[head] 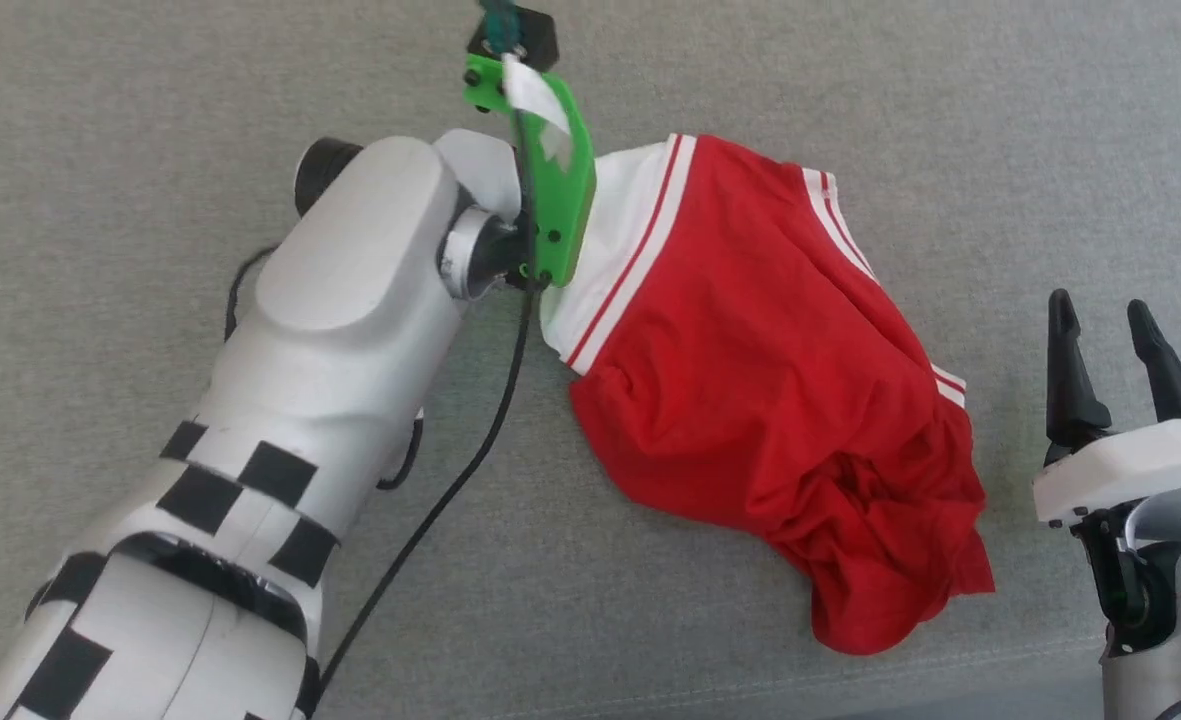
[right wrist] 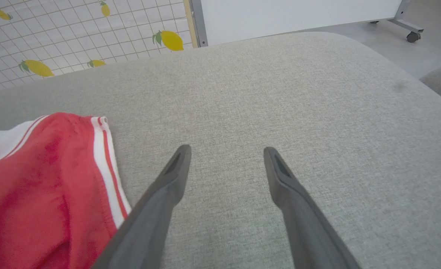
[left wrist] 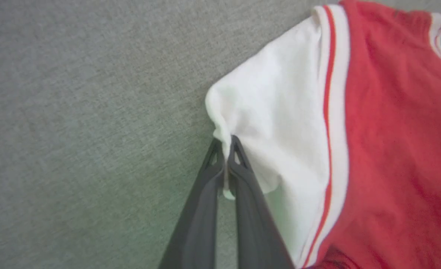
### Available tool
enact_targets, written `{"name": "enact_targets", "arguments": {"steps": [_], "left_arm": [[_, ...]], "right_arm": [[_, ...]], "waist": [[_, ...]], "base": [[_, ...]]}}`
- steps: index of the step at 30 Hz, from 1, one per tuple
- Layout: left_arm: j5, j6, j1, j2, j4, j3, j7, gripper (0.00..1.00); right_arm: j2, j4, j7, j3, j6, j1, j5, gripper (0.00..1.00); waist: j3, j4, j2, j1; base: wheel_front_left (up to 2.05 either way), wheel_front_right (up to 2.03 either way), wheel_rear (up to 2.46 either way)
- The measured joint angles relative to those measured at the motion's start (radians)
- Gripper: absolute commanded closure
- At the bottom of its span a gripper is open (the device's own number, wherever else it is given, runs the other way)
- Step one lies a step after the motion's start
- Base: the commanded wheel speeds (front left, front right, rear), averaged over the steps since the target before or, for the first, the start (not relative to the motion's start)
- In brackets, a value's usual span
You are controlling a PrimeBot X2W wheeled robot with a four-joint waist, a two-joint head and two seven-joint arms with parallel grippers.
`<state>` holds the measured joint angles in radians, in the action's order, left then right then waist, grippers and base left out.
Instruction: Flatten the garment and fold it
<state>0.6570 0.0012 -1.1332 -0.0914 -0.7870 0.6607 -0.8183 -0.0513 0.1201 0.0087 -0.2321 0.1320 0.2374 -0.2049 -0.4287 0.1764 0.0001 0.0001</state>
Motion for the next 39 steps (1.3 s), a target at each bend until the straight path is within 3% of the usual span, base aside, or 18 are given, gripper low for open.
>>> {"name": "enact_targets", "arguments": {"steps": [5, 10, 17, 21, 27, 28, 29, 30, 36, 39], "left_arm": [[0.074, 0.021, 0.017, -0.017, 0.065, -0.121, 0.158, 1.00], [0.115, 0.062, 0.077, -0.093, 0.130, -0.212, 0.235, 1.00], [0.176, 0.170, 0.297, -0.222, 0.231, -0.340, 0.275, 1.00], [0.232, 0.245, 0.553, -0.285, 0.299, -0.414, 0.279, 1.00], [0.300, 0.288, 0.779, -0.266, 0.387, -0.460, 0.290, 1.00], [0.307, 0.292, 0.797, -0.259, 0.404, -0.468, 0.302, 0.91], [0.314, 0.293, 0.808, -0.253, 0.419, -0.480, 0.317, 0.11], [0.320, 0.293, 0.815, -0.248, 0.441, -0.492, 0.338, 0.00], [0.279, 0.232, 0.860, -0.256, 0.601, -0.585, 0.617, 0.00], [0.169, 0.202, 0.931, -0.275, 0.662, -0.591, 0.801, 0.00]], "right_arm": [[0.000, 0.006, 0.013, -0.006, 0.000, -0.012, 0.022, 0.00], [0.000, 0.007, 0.032, -0.011, 0.000, -0.050, 0.030, 0.00], [0.000, 0.000, 0.058, -0.005, 0.000, -0.094, 0.034, 0.00], [0.000, -0.008, 0.068, 0.016, 0.000, -0.097, 0.034, 0.00], [0.001, -0.009, 0.071, 0.032, 0.000, -0.099, 0.033, 0.00], [0.001, -0.009, 0.071, 0.034, 0.000, -0.099, 0.032, 0.00], [0.000, -0.009, 0.072, 0.034, 0.000, -0.099, 0.032, 0.00], [0.000, -0.008, 0.074, 0.036, 0.000, -0.099, 0.032, 0.00], [0.001, 0.006, 0.076, 0.056, 0.000, -0.102, 0.024, 0.00], [0.001, 0.008, 0.070, 0.055, 0.000, -0.116, 0.019, 0.00]], "waist": [[0.052, -0.030, 0.0000, 0.0000], [0.111, -0.068, 0.0000, 0.0000], [0.186, -0.144, 0.0000, 0.0000], [0.226, -0.193, -0.0001, 0.0000], [0.247, -0.228, -0.0001, -0.0001], [0.249, -0.231, -0.0001, -0.0001], [0.251, -0.232, -0.0001, -0.0001], [0.253, -0.233, 0.0000, -0.0001], [0.275, -0.220, -0.0001, -0.0001], [0.284, -0.209, -0.0001, 0.0000]], "base": [[0.00, 0.00, 0.00], [0.00, 0.00, 0.00], [0.00, 0.00, 0.00], [0.00, 0.00, 0.00], [0.00, 0.00, 0.00], [0.00, 0.00, 0.00], [0.00, 0.00, 0.00], [0.00, 0.00, 0.00], [0.00, 0.00, 0.00], [0.00, 0.00, 0.00]]}}
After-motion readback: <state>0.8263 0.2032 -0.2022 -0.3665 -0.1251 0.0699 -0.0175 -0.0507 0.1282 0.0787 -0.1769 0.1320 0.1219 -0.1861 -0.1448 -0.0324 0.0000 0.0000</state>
